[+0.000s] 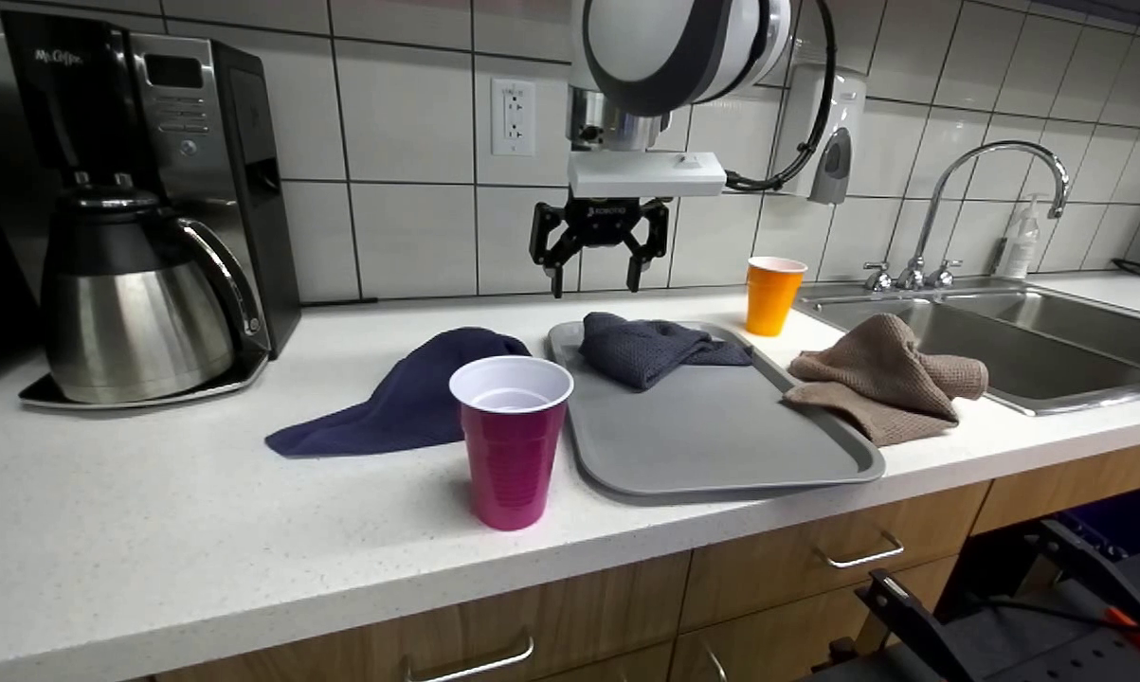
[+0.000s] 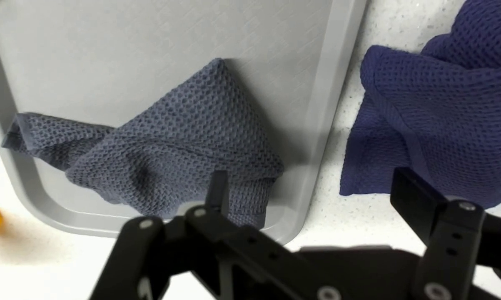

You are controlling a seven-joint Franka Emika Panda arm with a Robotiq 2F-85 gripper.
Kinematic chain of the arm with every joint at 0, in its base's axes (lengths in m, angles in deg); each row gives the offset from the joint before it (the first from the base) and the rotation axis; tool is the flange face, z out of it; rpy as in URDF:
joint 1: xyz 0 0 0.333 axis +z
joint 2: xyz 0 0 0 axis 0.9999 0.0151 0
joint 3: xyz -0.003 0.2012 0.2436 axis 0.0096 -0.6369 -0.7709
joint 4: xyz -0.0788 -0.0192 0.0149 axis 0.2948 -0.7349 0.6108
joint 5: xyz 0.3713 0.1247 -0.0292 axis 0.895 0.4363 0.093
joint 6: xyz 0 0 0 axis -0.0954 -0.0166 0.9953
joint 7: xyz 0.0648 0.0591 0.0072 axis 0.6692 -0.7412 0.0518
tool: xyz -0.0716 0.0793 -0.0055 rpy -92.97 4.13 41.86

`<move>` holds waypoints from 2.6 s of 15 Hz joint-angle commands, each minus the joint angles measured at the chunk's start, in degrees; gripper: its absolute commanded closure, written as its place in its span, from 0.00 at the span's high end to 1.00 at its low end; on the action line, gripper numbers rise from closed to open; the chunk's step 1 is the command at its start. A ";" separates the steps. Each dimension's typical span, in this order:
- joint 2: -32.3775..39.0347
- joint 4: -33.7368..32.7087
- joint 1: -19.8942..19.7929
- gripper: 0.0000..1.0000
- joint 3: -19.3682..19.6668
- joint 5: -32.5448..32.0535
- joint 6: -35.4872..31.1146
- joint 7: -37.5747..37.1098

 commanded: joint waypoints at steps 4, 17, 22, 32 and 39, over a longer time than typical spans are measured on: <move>-0.63 1.42 -2.69 1.00 -1.43 -0.47 -1.66 1.81; 4.48 0.55 -6.74 1.00 -0.47 1.95 -5.91 7.16; 8.41 -1.88 -6.01 1.00 -0.11 2.23 -5.30 6.98; 15.58 -8.97 -5.54 1.00 1.63 3.25 -4.54 7.11; 19.17 -12.34 -5.53 1.00 3.00 4.82 -3.99 7.19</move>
